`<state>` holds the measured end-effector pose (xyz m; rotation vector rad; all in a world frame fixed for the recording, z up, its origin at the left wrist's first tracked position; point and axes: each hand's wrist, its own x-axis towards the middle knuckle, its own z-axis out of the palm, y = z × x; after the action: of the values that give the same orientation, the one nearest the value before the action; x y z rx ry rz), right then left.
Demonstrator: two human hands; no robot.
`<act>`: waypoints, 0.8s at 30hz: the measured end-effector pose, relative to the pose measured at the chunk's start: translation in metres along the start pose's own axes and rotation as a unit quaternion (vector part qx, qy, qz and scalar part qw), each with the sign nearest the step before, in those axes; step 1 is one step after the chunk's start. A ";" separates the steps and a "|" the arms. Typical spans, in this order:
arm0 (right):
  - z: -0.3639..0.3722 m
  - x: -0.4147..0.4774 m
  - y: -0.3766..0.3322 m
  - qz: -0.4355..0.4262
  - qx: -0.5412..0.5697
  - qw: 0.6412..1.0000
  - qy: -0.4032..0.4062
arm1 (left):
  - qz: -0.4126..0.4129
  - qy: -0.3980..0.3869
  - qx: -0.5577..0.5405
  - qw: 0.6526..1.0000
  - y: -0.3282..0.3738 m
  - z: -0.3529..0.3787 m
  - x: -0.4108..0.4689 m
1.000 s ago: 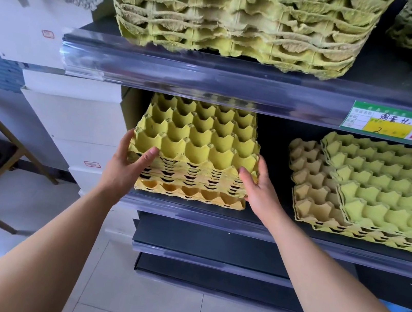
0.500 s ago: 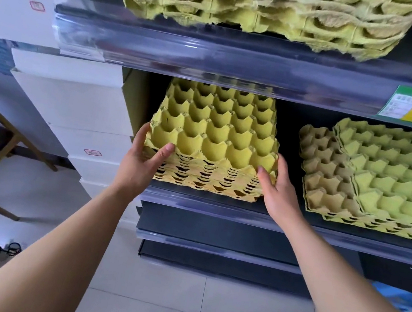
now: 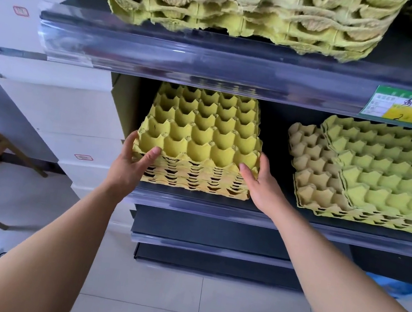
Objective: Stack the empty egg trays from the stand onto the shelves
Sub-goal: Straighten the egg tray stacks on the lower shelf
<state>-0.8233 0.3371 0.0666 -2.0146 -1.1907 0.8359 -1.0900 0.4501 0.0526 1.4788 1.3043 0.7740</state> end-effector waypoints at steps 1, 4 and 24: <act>0.000 -0.001 -0.001 0.000 -0.003 1.000 -0.001 | -0.001 -0.002 0.006 1.000 0.000 0.000 0.000; -0.002 -0.005 -0.003 0.002 0.008 1.000 -0.004 | 0.000 -0.007 0.018 1.000 -0.002 -0.001 -0.001; -0.006 -0.003 -0.008 0.021 -0.007 1.000 -0.016 | -0.004 -0.003 0.048 0.999 0.008 -0.001 -0.005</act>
<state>-0.8235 0.3360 0.0772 -2.0502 -1.1781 0.8857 -1.0897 0.4461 0.0610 1.5496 1.3598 0.7098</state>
